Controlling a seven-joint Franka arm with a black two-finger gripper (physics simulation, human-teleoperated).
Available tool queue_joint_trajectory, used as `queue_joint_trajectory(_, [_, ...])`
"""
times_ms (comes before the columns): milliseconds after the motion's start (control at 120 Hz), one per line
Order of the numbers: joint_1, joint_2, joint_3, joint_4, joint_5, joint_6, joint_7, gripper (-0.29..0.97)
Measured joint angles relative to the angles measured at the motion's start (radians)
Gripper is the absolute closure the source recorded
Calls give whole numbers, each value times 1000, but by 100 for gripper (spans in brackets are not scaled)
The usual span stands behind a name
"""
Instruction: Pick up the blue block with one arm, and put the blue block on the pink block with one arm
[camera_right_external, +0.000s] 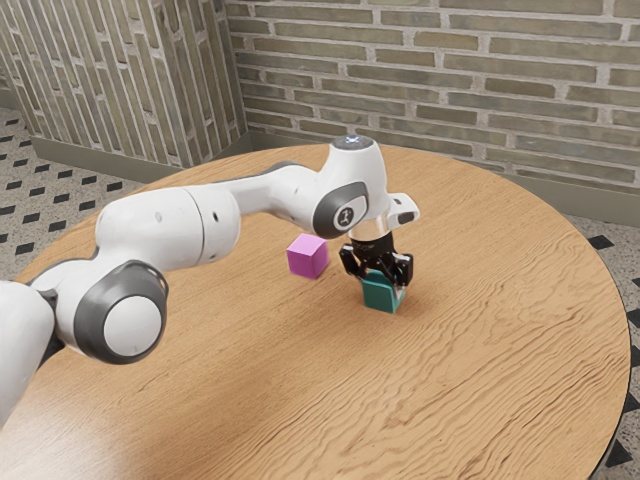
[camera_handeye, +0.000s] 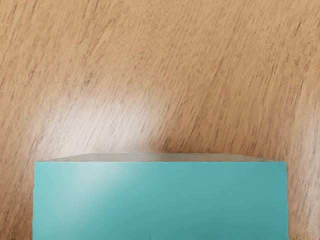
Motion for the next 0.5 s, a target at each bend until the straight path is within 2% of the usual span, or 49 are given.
queue_joint_trajectory(100, [-2,-36,17,-10,-2,-11,1,29])
queue_joint_trajectory(167, [-2,-101,56,-57,-10,-24,1,30])
queue_joint_trajectory(317, [24,-293,128,-258,-39,-46,4,30])
queue_joint_trajectory(500, [95,-324,138,-293,-48,-50,22,29])
